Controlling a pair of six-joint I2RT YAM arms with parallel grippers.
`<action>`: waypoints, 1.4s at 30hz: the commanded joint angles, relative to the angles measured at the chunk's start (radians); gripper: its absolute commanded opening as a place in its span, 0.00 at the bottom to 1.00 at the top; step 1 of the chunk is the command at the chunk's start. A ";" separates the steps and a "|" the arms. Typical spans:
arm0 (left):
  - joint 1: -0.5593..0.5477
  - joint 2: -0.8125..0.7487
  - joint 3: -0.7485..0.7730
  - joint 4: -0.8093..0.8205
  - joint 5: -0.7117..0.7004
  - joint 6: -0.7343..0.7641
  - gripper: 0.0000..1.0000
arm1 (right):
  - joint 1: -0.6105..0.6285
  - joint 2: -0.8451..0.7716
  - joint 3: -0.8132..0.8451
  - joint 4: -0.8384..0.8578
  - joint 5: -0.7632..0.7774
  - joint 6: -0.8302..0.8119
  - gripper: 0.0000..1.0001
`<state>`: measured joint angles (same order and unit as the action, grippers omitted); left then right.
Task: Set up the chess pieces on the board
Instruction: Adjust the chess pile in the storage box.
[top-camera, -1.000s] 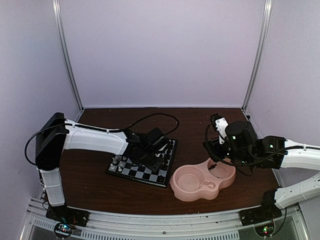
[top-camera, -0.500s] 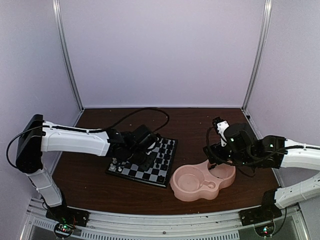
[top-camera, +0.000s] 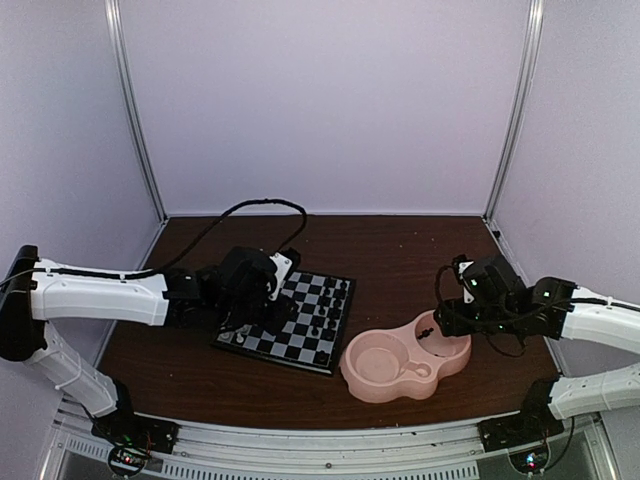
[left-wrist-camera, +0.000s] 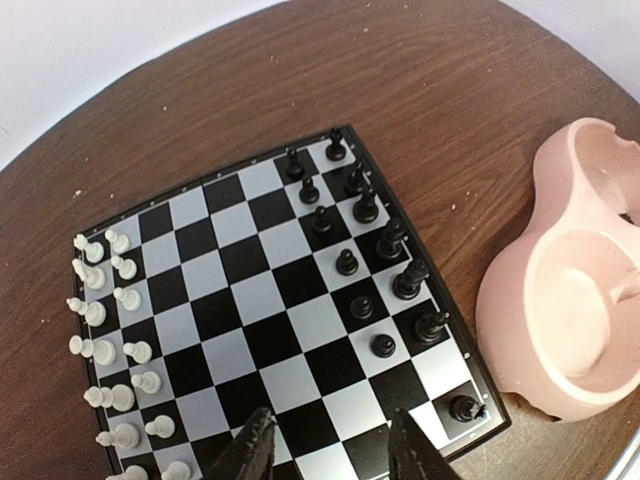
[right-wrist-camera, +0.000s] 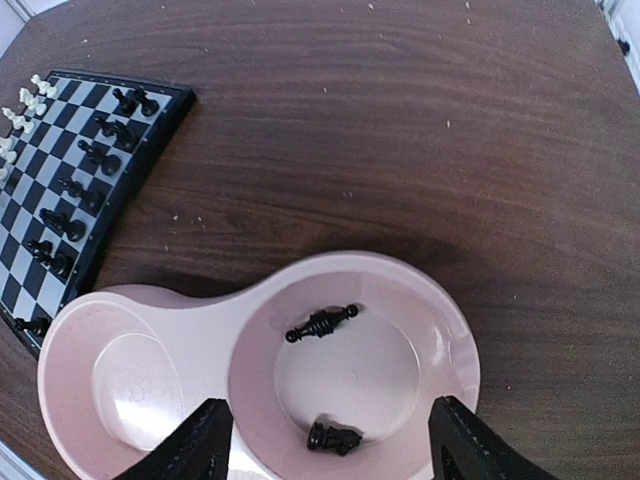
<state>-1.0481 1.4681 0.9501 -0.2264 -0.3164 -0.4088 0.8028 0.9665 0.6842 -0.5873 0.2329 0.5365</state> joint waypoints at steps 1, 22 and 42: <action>-0.004 -0.040 -0.029 0.176 0.047 0.095 0.41 | -0.039 -0.017 -0.055 0.025 -0.085 0.059 0.68; 0.006 0.053 0.081 0.369 0.045 0.245 0.43 | -0.150 0.209 -0.111 0.262 -0.217 0.055 0.42; 0.013 0.105 0.130 0.383 0.032 0.289 0.43 | -0.186 0.454 -0.032 0.326 -0.171 0.001 0.36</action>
<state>-1.0458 1.5661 1.0462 0.1043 -0.2749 -0.1425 0.6239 1.4075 0.6220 -0.2764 0.0254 0.5468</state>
